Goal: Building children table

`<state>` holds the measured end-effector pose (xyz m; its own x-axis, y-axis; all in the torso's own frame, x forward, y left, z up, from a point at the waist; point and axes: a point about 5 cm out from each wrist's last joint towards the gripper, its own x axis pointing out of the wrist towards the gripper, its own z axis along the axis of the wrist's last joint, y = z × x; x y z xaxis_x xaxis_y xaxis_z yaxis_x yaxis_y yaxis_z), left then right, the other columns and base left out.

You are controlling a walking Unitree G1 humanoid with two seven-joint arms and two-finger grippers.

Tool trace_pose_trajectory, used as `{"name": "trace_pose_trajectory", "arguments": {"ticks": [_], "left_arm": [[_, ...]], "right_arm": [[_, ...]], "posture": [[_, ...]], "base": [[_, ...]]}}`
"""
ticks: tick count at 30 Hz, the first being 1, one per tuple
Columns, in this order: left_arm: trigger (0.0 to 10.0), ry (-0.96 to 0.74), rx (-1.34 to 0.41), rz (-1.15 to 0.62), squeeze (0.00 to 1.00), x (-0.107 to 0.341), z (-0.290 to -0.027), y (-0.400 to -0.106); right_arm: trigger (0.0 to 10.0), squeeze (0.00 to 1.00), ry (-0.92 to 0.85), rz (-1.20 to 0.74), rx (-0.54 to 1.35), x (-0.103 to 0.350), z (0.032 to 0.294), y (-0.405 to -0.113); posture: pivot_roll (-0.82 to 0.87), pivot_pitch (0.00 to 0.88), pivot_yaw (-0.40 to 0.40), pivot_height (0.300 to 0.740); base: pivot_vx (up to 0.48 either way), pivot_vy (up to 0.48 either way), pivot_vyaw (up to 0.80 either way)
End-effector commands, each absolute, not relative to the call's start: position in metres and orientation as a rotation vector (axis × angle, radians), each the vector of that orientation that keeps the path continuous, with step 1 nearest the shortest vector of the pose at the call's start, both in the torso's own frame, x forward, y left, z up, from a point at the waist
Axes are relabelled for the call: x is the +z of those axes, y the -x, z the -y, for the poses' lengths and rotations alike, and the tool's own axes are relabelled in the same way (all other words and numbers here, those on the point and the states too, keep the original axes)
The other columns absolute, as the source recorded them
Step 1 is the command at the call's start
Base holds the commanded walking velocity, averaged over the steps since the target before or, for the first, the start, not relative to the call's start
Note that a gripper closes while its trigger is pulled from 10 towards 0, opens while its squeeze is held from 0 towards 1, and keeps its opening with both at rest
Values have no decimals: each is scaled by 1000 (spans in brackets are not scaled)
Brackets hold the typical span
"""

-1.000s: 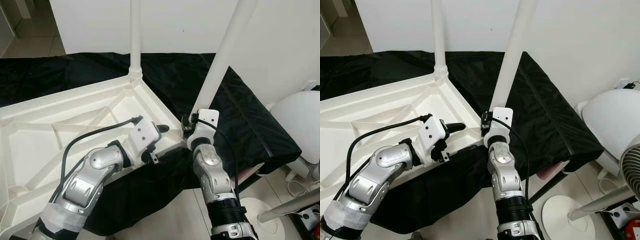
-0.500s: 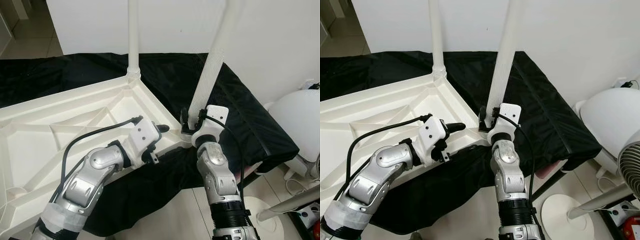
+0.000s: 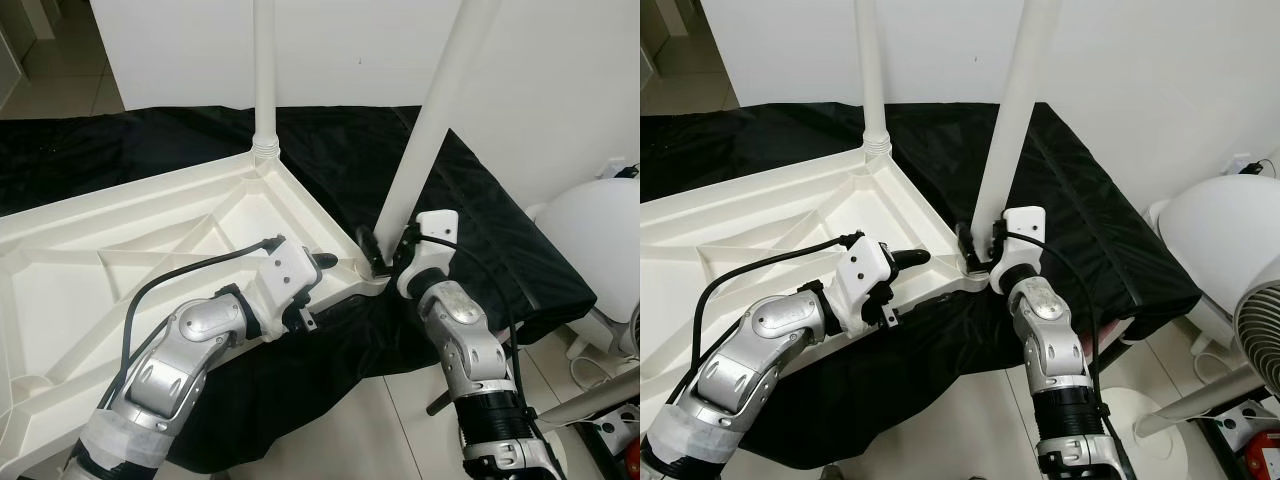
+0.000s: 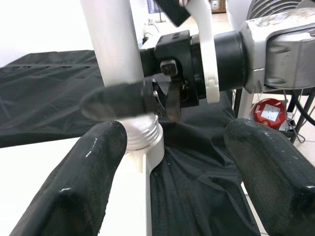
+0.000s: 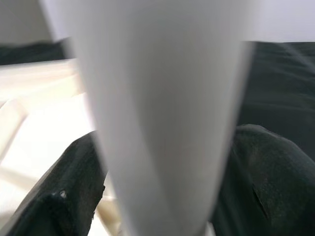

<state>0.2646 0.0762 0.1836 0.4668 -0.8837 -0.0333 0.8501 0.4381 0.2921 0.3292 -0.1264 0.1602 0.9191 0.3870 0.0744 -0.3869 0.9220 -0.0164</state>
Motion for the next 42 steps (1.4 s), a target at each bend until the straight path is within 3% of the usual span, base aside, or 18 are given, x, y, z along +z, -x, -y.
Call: {"name": "trace_pose_trajectory", "arguments": {"ticks": [1,5,15,16,18,19,21,27,28,29,30,39,42], "left_arm": [[10000,-299,-1095,134,0,184,-75,-265],[10000,-305,-1097,142,0,187,-76,-267],[10000,-304,-1092,140,0,186,-77,-265],[10000,-306,-1089,140,0,187,-78,-265],[10000,-308,-1088,140,0,187,-78,-265],[10000,-308,-1086,139,0,187,-78,-265],[10000,-306,-1083,139,0,187,-79,-265],[10000,-307,-1082,137,0,187,-79,-264],[10000,-306,-1081,139,0,188,-79,-265],[10000,-306,-1081,139,0,188,-79,-265],[10000,-307,-1079,141,0,189,-79,-265],[10000,-307,-1064,140,0,188,-81,-267],[10000,-299,-1058,139,0,187,-81,-267]], "right_arm": [[10000,0,23,76,434,159,124,-330],[10000,0,153,20,588,147,123,-333],[10000,0,225,2,680,147,125,-344],[4275,0,221,1,680,147,127,-346],[4275,0,219,1,682,148,128,-347],[39,0,218,3,681,148,130,-348],[0,0,216,3,679,148,132,-348],[0,0,194,7,690,146,134,-347],[2353,0,192,3,687,145,134,-347],[2353,0,192,3,687,145,134,-347],[10000,0,181,0,682,144,134,-346],[10000,0,112,8,563,144,133,-344],[10000,0,40,5,411,143,130,-339]], "posture": [[76,4,-51,740],[81,5,-40,740],[89,4,-40,740],[94,7,-41,740],[94,7,-41,740],[97,18,-39,740],[98,15,-42,740],[98,16,-41,740],[100,18,-40,740],[100,18,-40,740],[101,18,-42,740],[99,19,-50,740],[87,27,-59,740]], "base": [[0,0,0],[0,0,0],[0,0,0],[0,0,0],[0,0,0],[0,0,0],[0,0,0],[0,0,0],[0,0,0],[0,0,0],[0,0,0],[0,0,0],[0,0,0]]}}
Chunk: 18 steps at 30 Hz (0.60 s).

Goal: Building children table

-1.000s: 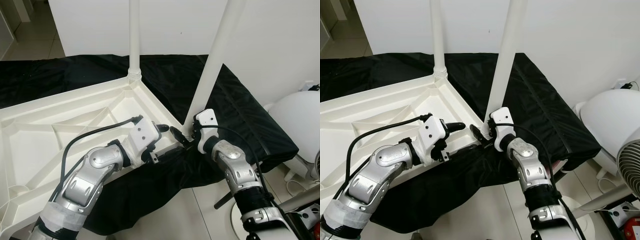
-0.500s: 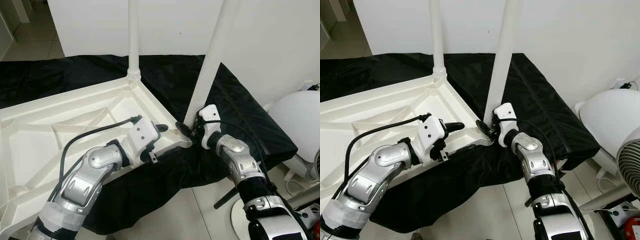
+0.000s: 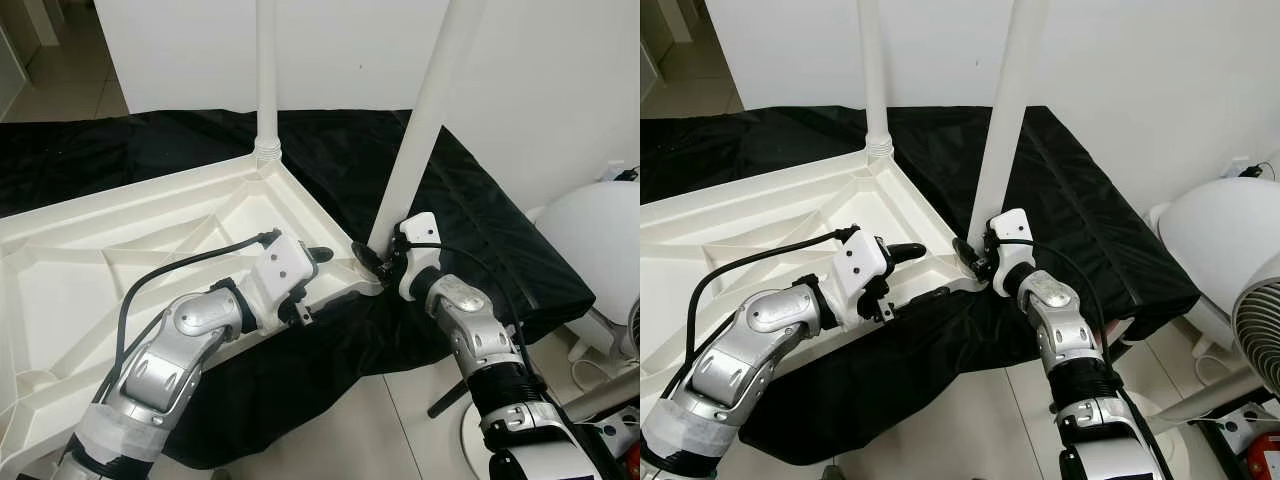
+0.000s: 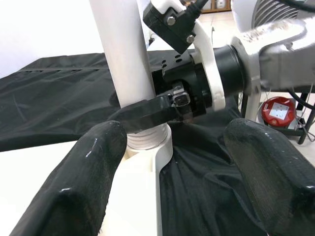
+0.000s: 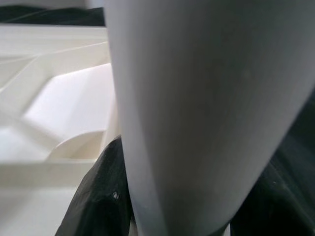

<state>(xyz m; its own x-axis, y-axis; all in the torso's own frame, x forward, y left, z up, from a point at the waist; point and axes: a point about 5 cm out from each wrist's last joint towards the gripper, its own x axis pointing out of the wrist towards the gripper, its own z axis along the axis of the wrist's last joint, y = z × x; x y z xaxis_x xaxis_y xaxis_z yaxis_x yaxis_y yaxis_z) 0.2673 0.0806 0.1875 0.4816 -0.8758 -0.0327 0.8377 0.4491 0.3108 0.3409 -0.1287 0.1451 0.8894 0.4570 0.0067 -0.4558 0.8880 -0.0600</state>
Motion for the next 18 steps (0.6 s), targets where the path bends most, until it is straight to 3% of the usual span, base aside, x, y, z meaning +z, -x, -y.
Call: {"name": "trace_pose_trajectory", "arguments": {"ticks": [1,6,12,18], "left_arm": [[10000,-299,-1058,139,0,187,-81,-267],[10000,-293,-1052,135,0,185,-81,-266],[10000,-278,-1038,131,0,185,-82,-265],[10000,-280,-1038,127,0,185,-83,-264]], "right_arm": [[10000,0,40,5,411,143,130,-339],[10000,0,3,9,307,141,128,-335],[10000,0,-104,10,-7,136,117,-321],[10000,0,-131,33,-16,142,104,-319]], "posture": [[87,27,-59,740],[83,30,-62,740],[85,43,-64,740],[81,51,-60,740]], "base": [[0,0,0],[0,0,0],[0,0,0],[0,0,0]]}}
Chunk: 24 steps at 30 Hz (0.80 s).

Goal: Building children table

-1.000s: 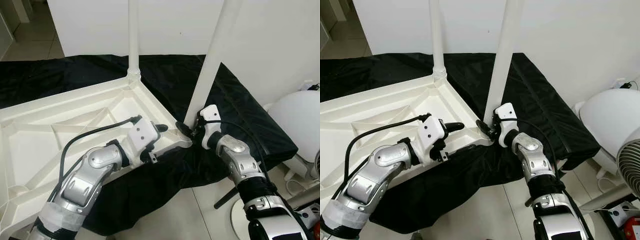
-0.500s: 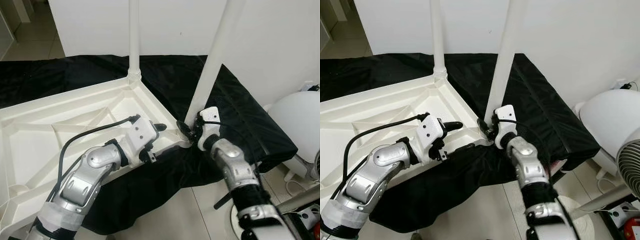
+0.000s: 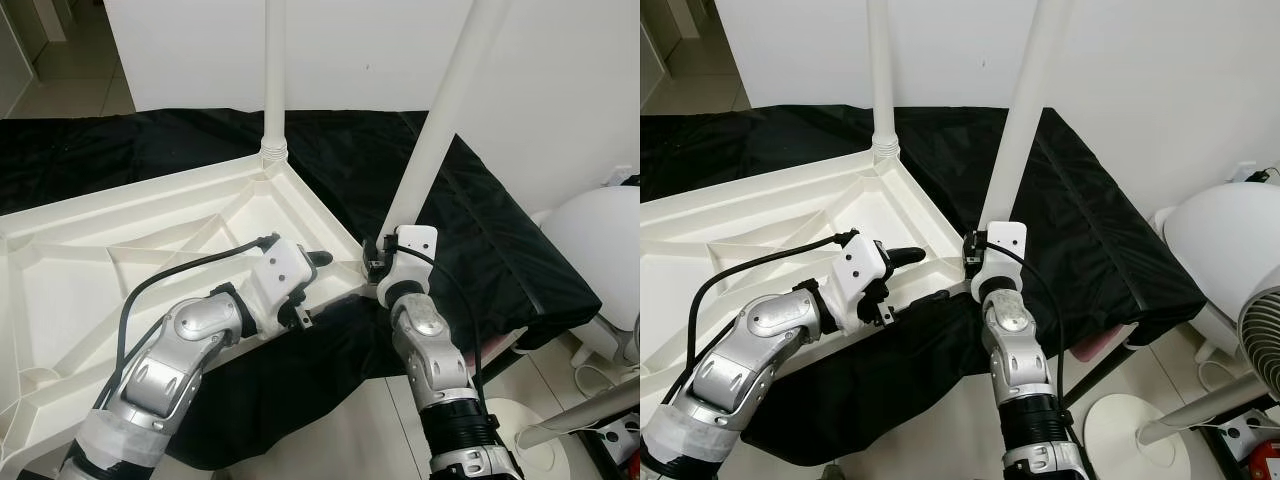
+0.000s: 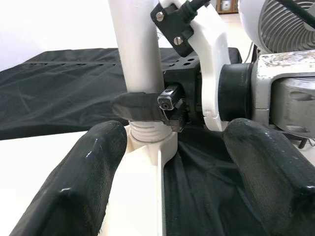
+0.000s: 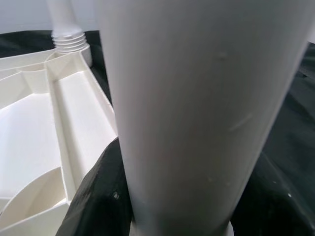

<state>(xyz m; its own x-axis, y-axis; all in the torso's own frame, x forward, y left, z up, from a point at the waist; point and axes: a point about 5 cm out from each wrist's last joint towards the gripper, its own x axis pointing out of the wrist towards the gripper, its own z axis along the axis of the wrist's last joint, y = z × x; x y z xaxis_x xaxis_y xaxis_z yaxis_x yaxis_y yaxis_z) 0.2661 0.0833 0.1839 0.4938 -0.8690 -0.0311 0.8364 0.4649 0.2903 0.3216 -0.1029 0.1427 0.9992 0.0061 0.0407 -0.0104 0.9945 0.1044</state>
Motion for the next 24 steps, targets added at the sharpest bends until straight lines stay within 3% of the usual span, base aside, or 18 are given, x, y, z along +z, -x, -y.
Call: {"name": "trace_pose_trajectory", "arguments": {"ticks": [1,2,3,4,14,15,16,24], "left_arm": [[10000,-280,-1042,125,0,184,-83,-264],[10000,-281,-1045,125,0,184,-82,-264],[10000,-282,-1046,125,0,184,-82,-263],[10000,-279,-1044,127,0,185,-82,-264],[10000,-277,-1045,115,0,184,-83,-262],[10000,-279,-1048,114,0,184,-83,-261],[10000,-282,-1049,113,0,185,-84,-261],[10000,-293,-1043,110,0,184,-87,-262]], "right_arm": [[10000,0,-130,38,-2,144,101,-319],[10000,753,-130,46,17,146,100,-318],[10000,753,-131,52,29,147,100,-318],[10000,1000,-139,64,41,149,100,-317],[10000,1000,-112,97,223,159,102,-316],[10000,565,-96,93,241,159,103,-317],[10000,0,-82,91,288,159,106,-318],[10000,0,-16,81,462,158,117,-321]], "posture": [[78,55,-59,740],[78,55,-59,740],[78,55,-59,740],[77,58,-59,740],[81,77,-48,740],[81,80,-47,740],[84,81,-45,740],[87,77,-47,740]], "base": [[0,0,0],[0,0,0],[0,0,0],[0,0,0],[0,0,0],[0,0,0],[0,0,0],[0,0,0]]}}
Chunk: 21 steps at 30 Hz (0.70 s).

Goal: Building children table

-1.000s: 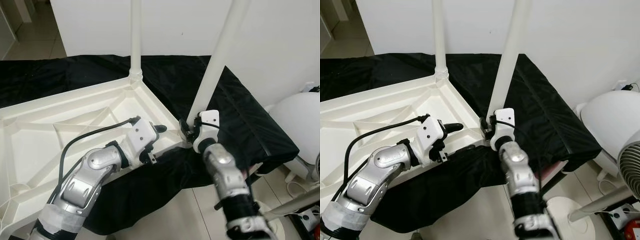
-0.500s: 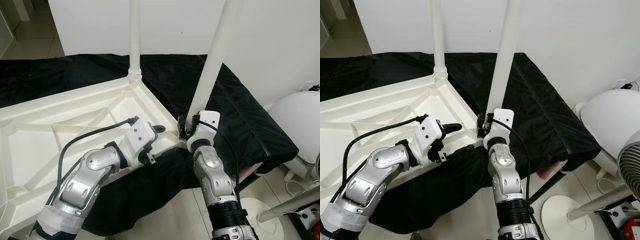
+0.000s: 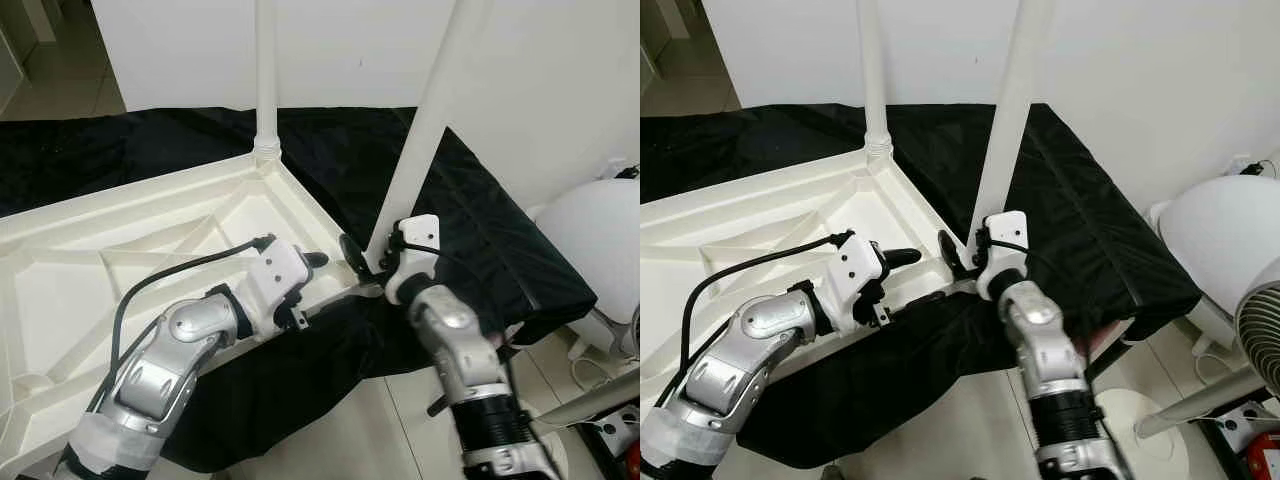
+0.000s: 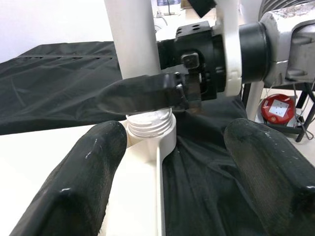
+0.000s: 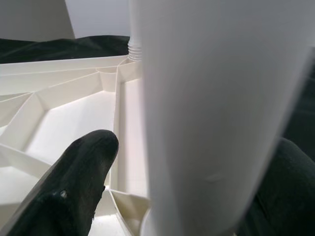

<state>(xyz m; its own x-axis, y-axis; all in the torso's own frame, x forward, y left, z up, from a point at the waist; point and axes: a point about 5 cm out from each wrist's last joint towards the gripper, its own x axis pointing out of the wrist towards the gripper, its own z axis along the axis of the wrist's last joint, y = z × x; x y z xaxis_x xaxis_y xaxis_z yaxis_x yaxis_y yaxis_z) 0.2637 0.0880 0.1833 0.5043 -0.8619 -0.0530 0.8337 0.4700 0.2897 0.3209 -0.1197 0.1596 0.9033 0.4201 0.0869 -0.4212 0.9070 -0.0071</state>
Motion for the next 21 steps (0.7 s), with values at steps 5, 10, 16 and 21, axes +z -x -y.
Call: {"name": "trace_pose_trajectory", "arguments": {"ticks": [5,10,16,21], "left_arm": [[10000,-285,-1050,112,0,188,-84,-263],[10000,-291,-1059,108,0,188,-86,-263],[10000,-287,-1053,113,0,189,-85,-262],[10000,-288,-1044,115,0,189,-85,-263]], "right_arm": [[10000,0,111,54,644,158,129,-332],[10000,0,158,38,685,156,131,-336],[9490,0,208,39,731,155,136,-340],[275,0,211,36,750,154,137,-341]], "posture": [[82,84,-22,740],[88,82,-23,740],[95,81,-29,740],[101,81,-35,740]], "base": [[0,0,0],[0,0,0],[0,0,0],[0,0,0]]}}
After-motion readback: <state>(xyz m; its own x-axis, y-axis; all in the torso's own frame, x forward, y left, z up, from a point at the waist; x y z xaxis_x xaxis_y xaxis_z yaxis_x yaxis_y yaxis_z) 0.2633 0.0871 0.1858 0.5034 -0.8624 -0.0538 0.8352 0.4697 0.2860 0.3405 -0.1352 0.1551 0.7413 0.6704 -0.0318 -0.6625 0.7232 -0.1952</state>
